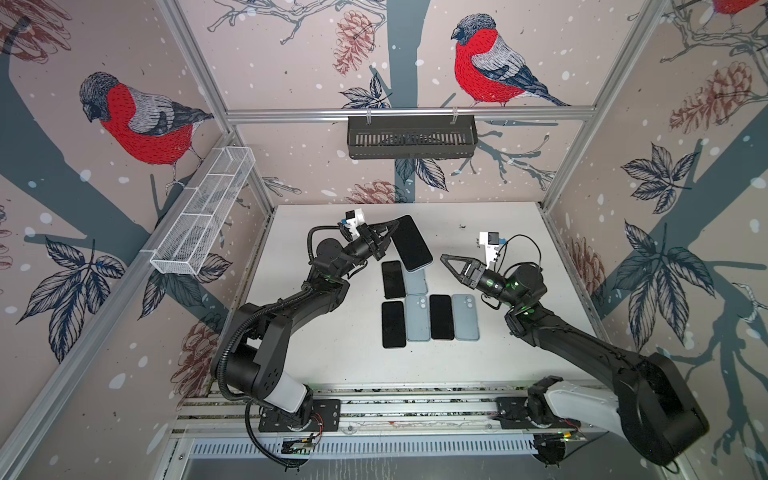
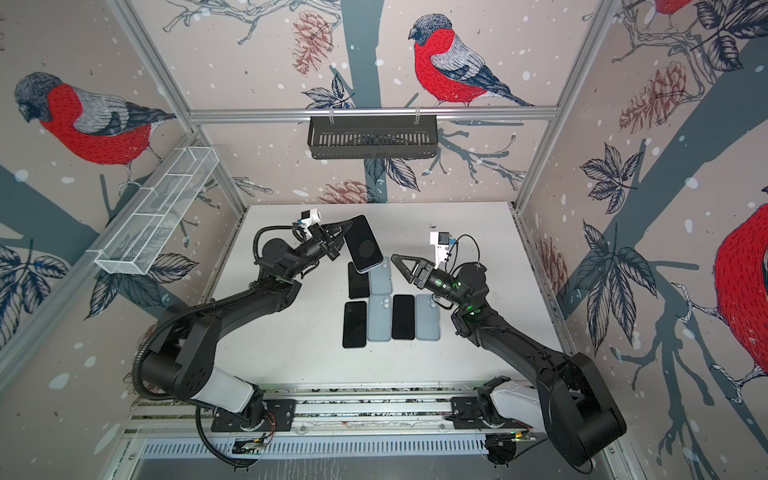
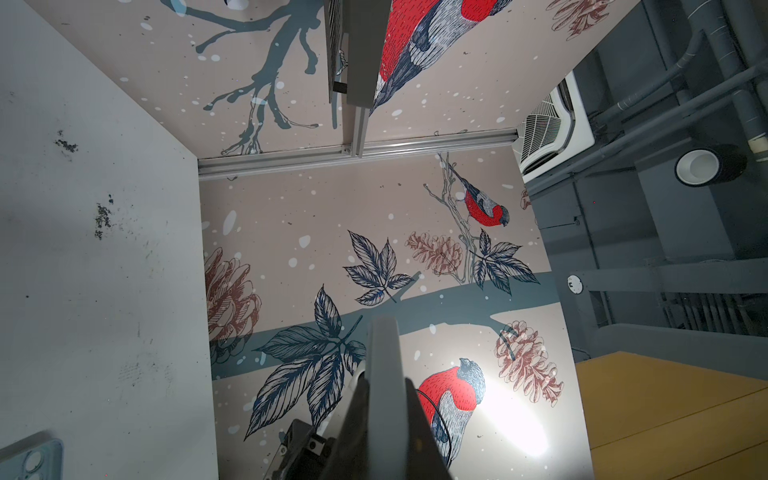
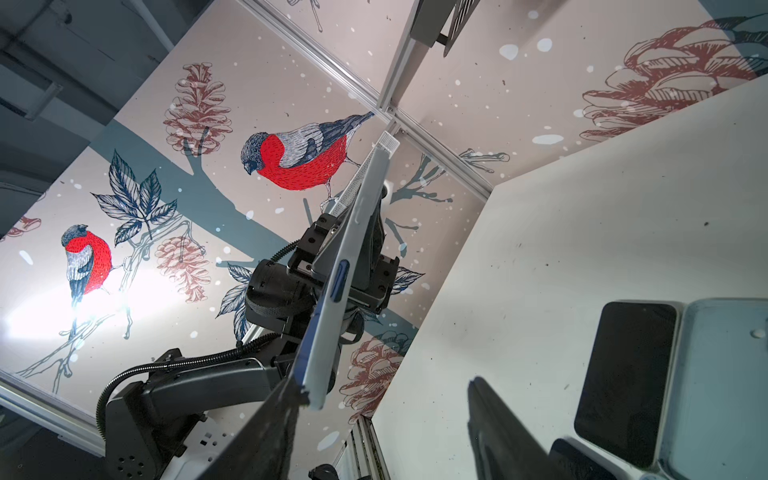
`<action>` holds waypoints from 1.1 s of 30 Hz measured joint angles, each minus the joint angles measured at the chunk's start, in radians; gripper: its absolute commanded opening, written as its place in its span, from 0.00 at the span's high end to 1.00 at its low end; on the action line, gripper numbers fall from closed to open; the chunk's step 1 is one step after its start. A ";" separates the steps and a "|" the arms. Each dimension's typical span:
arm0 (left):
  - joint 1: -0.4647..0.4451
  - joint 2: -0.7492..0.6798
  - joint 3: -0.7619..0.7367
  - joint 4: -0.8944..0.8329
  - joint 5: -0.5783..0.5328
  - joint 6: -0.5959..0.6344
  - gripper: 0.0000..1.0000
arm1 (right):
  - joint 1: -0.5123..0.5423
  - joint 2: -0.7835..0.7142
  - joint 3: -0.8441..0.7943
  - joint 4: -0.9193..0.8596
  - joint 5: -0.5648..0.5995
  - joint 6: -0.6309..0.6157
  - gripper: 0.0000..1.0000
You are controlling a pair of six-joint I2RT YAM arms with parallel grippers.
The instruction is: Take the phone out of the phone case
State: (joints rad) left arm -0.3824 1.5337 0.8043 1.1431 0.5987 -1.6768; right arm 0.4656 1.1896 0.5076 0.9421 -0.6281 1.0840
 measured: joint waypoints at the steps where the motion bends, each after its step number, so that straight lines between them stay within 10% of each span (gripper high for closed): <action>1: 0.000 0.000 0.000 0.000 0.000 0.000 1.00 | 0.004 0.006 0.000 0.010 -0.002 0.014 0.38; 33: 0.000 0.003 0.000 0.026 -0.003 0.006 1.00 | 0.061 0.048 -0.018 0.135 -0.013 0.046 0.48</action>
State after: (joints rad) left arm -0.3824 1.5372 0.8043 1.1687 0.5953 -1.6703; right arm 0.5270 1.2373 0.4896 1.0775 -0.6415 1.1301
